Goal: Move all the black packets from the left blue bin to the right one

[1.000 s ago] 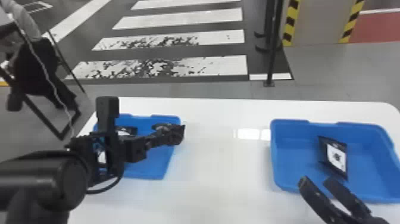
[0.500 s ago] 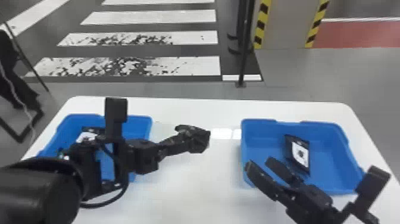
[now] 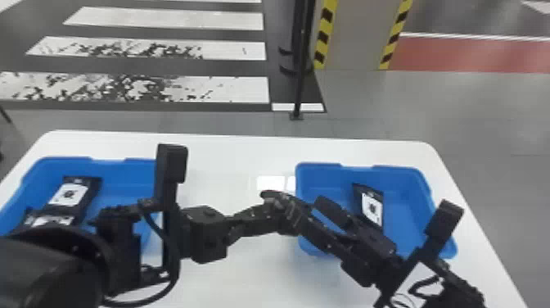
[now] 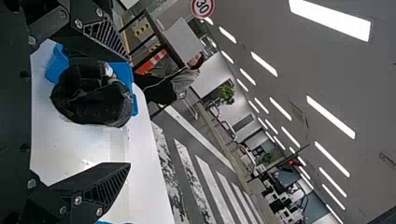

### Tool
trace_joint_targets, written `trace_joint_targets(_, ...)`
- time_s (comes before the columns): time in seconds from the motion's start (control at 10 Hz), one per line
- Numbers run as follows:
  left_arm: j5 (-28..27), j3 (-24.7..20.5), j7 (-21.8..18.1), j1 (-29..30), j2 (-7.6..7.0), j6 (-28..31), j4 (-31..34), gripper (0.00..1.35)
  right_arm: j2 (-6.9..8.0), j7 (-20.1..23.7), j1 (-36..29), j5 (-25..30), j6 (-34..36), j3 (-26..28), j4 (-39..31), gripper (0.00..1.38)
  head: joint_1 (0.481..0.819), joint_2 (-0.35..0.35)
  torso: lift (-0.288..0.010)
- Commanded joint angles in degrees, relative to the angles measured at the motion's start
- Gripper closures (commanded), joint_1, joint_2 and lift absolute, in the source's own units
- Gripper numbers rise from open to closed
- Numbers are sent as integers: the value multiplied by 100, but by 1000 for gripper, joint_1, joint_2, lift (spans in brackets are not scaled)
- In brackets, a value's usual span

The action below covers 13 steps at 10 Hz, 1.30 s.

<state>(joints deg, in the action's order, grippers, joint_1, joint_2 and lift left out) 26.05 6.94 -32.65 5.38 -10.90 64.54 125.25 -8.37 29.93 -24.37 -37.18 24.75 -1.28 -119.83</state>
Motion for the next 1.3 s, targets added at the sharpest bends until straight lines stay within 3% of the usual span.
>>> trace_joint_targets(0.0, 57, 129, -4, -32, -9, 14, -31, 1204, -7, -5, 61, -53, -71, -32, -5, 246, 695, -82, -145)
trace_joint_targets(0.1, 126, 163, -4, -32, -9, 14, -73, 1204, -25, -5, 75, -53, -71, -66, -5, 321, 695, -95, -145)
trace_joint_targets(0.2, 137, 163, -4, -60, 0, 0, -73, 1204, -25, -22, 75, -76, 14, -89, 9, 697, 695, -101, -145)
trace_joint_targets(0.3, 172, 163, -4, -88, 0, -42, -73, 1204, -16, -31, 89, -144, 14, -135, 51, 978, 695, -101, -145)
trace_joint_targets(0.4, 194, 175, 5, -102, 0, -56, -73, 1204, -16, -31, 103, -87, 0, -169, 51, 1038, 695, -100, -145)
trace_joint_targets(0.5, 274, 198, -4, -116, 9, -70, -73, 1204, -16, -84, 117, -7, -155, -181, 23, 1319, 695, -97, -145)
trace_joint_targets(0.9, 389, 209, 22, -116, 9, -126, -73, 1164, 11, -93, 117, -87, -366, -181, 65, 1280, 695, -114, -145)
trace_joint_targets(1.0, 526, 129, 84, -32, 35, 28, -73, 699, 11, -101, 160, -110, -394, -181, 136, 1280, 695, -115, -145)
trace_joint_targets(1.1, 560, -19, 75, 165, 61, -14, -73, 151, -7, -128, 272, -167, -464, -135, 304, 1279, 695, -116, -145)
trace_joint_targets(1.2, 663, -191, 49, 334, 97, -126, -31, 39, -25, -137, 371, -156, -478, -21, 403, 1279, 695, -115, -145)
